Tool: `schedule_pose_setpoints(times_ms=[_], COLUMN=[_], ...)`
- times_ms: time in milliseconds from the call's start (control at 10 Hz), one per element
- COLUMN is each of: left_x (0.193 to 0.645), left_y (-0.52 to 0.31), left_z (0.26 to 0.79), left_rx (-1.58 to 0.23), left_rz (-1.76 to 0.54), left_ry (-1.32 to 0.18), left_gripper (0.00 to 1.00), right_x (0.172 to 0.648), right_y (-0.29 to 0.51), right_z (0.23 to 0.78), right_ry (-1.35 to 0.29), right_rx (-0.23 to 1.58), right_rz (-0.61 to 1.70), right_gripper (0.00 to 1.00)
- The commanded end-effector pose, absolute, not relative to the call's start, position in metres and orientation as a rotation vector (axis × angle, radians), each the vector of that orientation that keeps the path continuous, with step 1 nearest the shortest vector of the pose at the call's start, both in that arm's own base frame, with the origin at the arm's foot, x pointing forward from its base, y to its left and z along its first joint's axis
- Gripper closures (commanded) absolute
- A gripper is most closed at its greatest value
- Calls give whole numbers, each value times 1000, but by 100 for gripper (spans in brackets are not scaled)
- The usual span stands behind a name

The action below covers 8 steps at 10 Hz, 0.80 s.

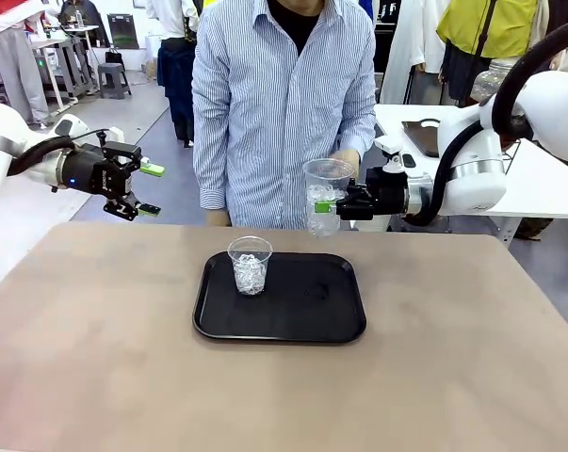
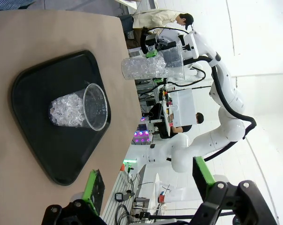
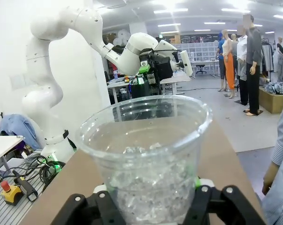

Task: Pour the drink into the iced cup.
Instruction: Open the gripper to release the iced cup you were holding.

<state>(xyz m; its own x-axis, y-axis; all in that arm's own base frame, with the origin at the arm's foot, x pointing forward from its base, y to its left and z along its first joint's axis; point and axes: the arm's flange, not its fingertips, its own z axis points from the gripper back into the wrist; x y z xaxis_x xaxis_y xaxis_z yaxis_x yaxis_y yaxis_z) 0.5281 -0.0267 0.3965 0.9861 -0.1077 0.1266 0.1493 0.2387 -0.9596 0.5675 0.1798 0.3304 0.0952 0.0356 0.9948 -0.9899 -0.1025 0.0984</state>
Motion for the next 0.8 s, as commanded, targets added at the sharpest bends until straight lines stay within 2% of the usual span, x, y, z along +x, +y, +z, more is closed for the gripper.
schedule_pose_setpoints(times_ms=[0,700], left_x=[528,528], left_y=[-26,-26], left_z=[398,398], left_rx=[-1317,-1317], left_rz=[-181,-181], left_ry=[-38,-38], left_gripper=[0,0], right_x=[567,567], right_y=[181,181], right_z=[335,335], right_ry=[-1073,-1073], right_rx=[1306,1306], right_rz=[1227,1227], right_gripper=[36,36])
